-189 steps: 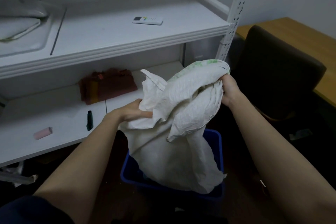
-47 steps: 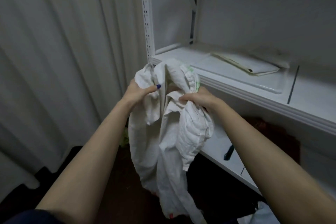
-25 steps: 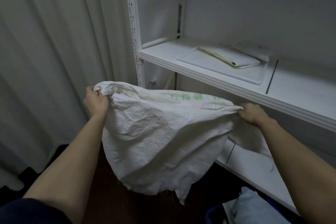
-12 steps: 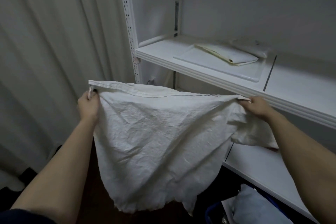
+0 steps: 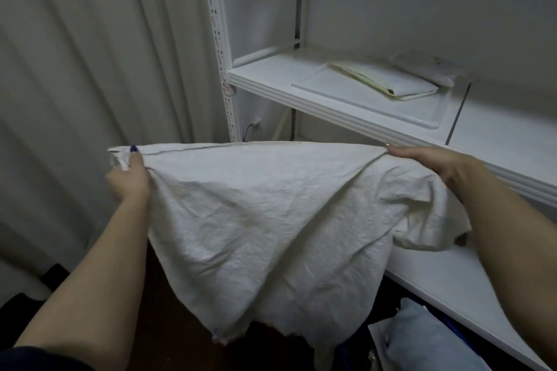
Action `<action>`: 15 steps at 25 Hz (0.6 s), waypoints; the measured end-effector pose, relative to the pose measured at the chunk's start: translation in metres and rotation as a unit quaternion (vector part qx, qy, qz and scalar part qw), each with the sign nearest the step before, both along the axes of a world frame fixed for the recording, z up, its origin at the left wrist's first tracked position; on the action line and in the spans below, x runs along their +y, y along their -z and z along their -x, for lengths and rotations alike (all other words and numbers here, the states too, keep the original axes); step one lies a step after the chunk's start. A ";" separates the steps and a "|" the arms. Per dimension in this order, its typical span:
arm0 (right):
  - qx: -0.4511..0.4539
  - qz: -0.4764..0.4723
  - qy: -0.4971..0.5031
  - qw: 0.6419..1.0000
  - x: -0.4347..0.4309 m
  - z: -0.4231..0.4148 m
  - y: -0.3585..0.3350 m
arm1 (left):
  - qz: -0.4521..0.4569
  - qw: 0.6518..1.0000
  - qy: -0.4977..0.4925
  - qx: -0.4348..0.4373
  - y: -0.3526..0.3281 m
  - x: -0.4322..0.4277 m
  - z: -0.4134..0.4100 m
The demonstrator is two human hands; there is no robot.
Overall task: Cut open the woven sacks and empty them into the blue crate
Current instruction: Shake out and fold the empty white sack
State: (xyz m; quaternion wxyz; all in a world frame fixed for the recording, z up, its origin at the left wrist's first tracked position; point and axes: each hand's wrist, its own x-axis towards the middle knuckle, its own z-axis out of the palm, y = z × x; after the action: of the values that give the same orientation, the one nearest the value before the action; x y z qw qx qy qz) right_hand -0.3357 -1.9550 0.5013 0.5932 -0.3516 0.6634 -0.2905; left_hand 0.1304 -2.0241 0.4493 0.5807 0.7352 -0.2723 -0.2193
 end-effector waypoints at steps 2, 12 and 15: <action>0.171 0.038 0.065 0.982 -0.014 -0.015 0.016 | -0.083 0.996 -0.011 -0.026 0.007 0.008 0.015; 0.405 0.123 -0.004 0.906 -0.041 -0.077 0.043 | -0.139 0.977 0.021 -0.163 0.033 0.025 0.011; 0.419 0.200 -0.074 0.883 -0.038 -0.086 0.037 | -0.055 0.914 0.137 -0.378 0.031 0.015 0.020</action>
State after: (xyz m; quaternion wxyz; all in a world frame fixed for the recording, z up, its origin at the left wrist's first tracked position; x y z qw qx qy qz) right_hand -0.2494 -1.9934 0.4642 0.1968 -0.5998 0.7499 -0.1977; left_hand 0.1099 -2.0094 0.4183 0.3573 0.7495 -0.5571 -0.0168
